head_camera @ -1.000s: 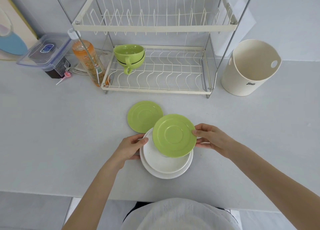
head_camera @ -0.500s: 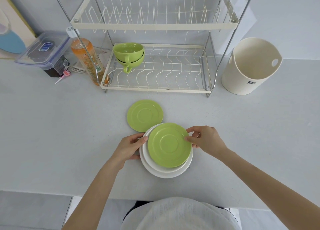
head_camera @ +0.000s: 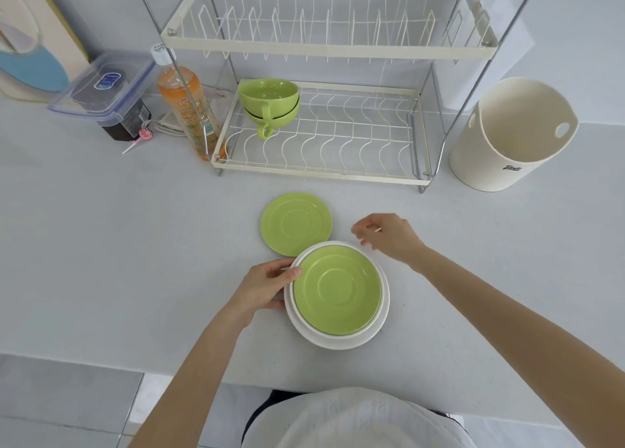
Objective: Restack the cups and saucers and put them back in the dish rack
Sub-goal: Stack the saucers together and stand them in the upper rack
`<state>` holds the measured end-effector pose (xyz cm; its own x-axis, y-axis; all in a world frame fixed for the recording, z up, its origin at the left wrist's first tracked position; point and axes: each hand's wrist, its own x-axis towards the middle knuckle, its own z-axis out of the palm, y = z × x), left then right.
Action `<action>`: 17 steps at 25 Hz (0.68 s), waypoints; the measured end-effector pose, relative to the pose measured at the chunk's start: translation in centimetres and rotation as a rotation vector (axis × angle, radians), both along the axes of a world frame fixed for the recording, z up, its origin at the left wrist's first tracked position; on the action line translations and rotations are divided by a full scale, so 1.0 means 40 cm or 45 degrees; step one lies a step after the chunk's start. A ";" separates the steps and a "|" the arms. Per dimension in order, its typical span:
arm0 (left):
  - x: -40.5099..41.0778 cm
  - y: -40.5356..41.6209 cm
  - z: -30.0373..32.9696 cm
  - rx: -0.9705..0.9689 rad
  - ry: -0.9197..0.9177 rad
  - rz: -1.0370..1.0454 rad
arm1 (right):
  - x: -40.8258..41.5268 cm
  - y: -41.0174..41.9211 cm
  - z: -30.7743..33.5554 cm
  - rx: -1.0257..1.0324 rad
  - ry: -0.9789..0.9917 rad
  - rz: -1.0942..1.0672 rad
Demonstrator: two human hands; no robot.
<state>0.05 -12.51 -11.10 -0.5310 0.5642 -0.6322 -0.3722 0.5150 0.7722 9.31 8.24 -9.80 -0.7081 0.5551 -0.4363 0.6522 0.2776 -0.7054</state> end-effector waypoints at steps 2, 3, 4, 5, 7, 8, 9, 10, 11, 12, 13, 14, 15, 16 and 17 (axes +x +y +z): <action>-0.003 0.001 -0.005 -0.007 -0.007 -0.005 | -0.060 0.010 -0.013 -0.146 -0.041 -0.043; -0.004 0.000 -0.006 -0.011 -0.008 -0.006 | -0.086 0.010 -0.022 -0.195 -0.075 -0.047; -0.005 0.000 -0.006 -0.011 -0.010 -0.007 | -0.106 0.009 -0.029 -0.228 -0.108 -0.047; -0.005 0.001 -0.007 -0.007 -0.016 -0.006 | -0.122 0.007 -0.035 -0.251 -0.135 -0.055; -0.006 -0.001 -0.007 0.008 -0.025 0.000 | -0.148 0.003 -0.045 -0.305 -0.148 -0.106; -0.006 -0.001 -0.008 0.016 -0.028 0.002 | -0.158 0.001 -0.048 -0.335 -0.138 -0.140; -0.007 -0.001 -0.008 0.024 -0.032 0.007 | -0.166 0.000 -0.050 -0.349 -0.132 -0.169; -0.007 -0.001 -0.009 0.026 -0.034 0.013 | -0.170 -0.002 -0.051 -0.348 -0.134 -0.189; -0.008 -0.002 -0.011 0.024 -0.032 0.017 | -0.174 -0.005 -0.053 -0.337 -0.141 -0.199; -0.008 -0.002 -0.012 0.019 -0.027 0.017 | -0.175 -0.009 -0.056 -0.327 -0.146 -0.206; -0.008 -0.002 -0.012 0.014 -0.025 0.017 | -0.175 -0.011 -0.060 -0.332 -0.143 -0.215; -0.007 -0.001 -0.011 0.011 -0.026 0.017 | -0.173 -0.015 -0.065 -0.359 -0.129 -0.232; -0.007 -0.001 -0.012 0.009 -0.026 0.019 | -0.171 -0.018 -0.069 -0.403 -0.106 -0.262; -0.008 -0.001 -0.012 0.008 -0.023 0.021 | -0.169 -0.021 -0.070 -0.463 -0.072 -0.303; -0.008 -0.001 -0.011 0.007 -0.020 0.021 | -0.168 -0.026 -0.068 -0.534 -0.030 -0.347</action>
<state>-0.26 -12.57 -11.55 -0.5302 0.5588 -0.6377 -0.3928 0.5047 0.7688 2.59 7.22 -12.50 -0.5493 0.4917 -0.6756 0.6785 -0.2094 -0.7041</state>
